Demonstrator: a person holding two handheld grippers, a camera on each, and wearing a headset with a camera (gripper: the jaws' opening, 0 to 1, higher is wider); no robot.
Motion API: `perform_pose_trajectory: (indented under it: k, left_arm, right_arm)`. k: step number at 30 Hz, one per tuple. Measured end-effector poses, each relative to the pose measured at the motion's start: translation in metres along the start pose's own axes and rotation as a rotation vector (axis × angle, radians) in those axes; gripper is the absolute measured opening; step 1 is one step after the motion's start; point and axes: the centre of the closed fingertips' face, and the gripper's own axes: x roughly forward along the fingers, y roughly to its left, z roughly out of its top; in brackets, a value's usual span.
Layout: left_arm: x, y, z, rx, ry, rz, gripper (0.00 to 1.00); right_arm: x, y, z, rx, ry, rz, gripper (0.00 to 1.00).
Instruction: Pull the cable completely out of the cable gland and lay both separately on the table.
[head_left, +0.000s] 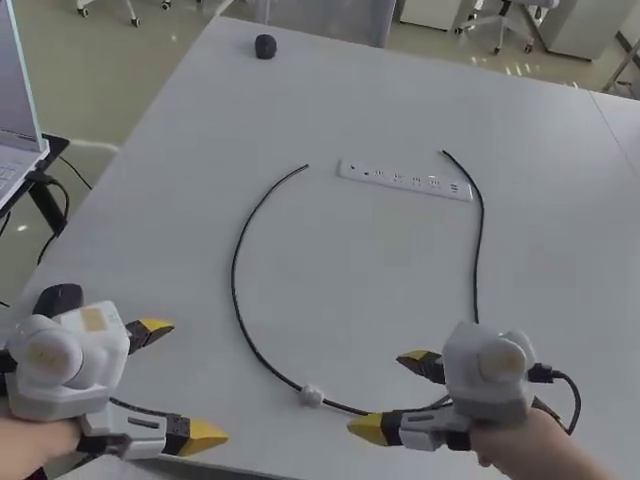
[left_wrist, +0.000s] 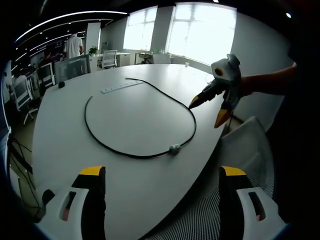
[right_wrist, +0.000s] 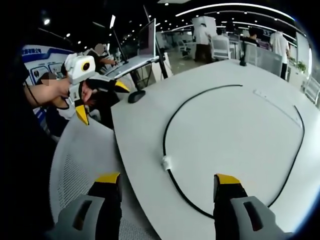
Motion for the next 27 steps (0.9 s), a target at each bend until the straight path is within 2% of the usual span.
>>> perform_pose_trajectory:
  k: [11, 15, 17, 27]
  left_arm:
    - [0.006, -0.005, -0.002, 0.007, 0.014, -0.028, 0.92]
    - [0.008, -0.009, -0.003, 0.024, 0.022, -0.04, 0.92]
    - [0.009, -0.011, -0.006, 0.063, 0.044, -0.042, 0.91]
    - [0.008, -0.011, -0.008, 0.084, 0.049, -0.047, 0.95]
  right_arm:
    - [0.025, 0.0, -0.001, -0.055, 0.083, 0.032, 0.65]
    - [0.034, 0.001, -0.002, -0.077, 0.115, 0.041, 0.61]
    - [0.041, 0.003, -0.005, -0.103, 0.146, 0.051, 0.59]
    - [0.062, 0.003, -0.01, -0.135, 0.204, 0.075, 0.53]
